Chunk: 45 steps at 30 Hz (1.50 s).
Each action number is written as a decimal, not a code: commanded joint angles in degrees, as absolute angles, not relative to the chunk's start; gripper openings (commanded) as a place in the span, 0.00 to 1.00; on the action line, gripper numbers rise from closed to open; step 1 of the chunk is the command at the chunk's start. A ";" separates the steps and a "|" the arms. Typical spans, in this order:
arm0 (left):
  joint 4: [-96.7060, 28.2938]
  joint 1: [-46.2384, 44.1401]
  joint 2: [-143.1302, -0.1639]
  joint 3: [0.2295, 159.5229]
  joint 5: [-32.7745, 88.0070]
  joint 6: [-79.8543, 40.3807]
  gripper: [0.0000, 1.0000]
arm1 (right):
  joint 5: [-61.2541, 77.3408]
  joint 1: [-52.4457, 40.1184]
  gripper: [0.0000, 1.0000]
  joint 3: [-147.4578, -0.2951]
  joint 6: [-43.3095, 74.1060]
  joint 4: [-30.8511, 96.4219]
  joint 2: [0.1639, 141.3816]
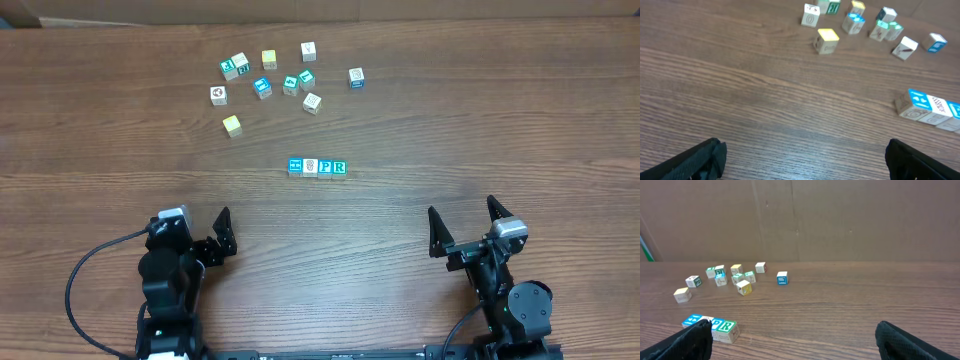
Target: Form a horizontal line
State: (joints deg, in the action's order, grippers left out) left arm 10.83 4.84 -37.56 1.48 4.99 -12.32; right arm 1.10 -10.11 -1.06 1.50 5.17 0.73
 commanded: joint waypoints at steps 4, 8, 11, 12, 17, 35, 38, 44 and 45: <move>2.87 4.47 -26.02 0.91 5.37 -7.68 1.00 | 0.95 -9.74 1.00 -0.47 1.23 4.84 0.16; -0.89 4.36 -21.08 0.30 5.39 -7.68 1.00 | 0.97 -9.74 1.00 -0.47 1.26 4.84 0.16; -4.27 4.36 -17.21 0.30 4.84 -7.68 1.00 | 0.97 -9.74 1.00 -0.47 1.26 4.84 0.16; -4.21 4.36 -16.40 0.30 4.51 -7.66 1.00 | 0.97 -9.74 1.00 -0.47 1.26 4.84 0.16; -4.27 3.20 -11.09 0.30 4.01 -6.72 1.00 | 0.95 -9.74 1.00 -0.47 1.23 4.84 0.16; -4.40 -0.47 -0.19 0.30 3.05 -3.84 1.00 | 0.95 -9.74 1.00 -0.47 1.26 4.84 0.16; -4.32 -0.51 -0.23 0.30 3.01 -3.81 1.00 | 0.95 -9.74 1.00 -0.47 1.23 4.84 0.16; -4.32 -0.51 -0.25 0.30 3.01 -3.84 1.00 | 0.97 -9.74 1.00 -0.47 1.23 4.84 0.16; -4.32 -0.51 -0.25 0.30 3.01 -3.81 1.00 | 0.97 -9.74 1.00 -0.47 1.23 4.84 0.16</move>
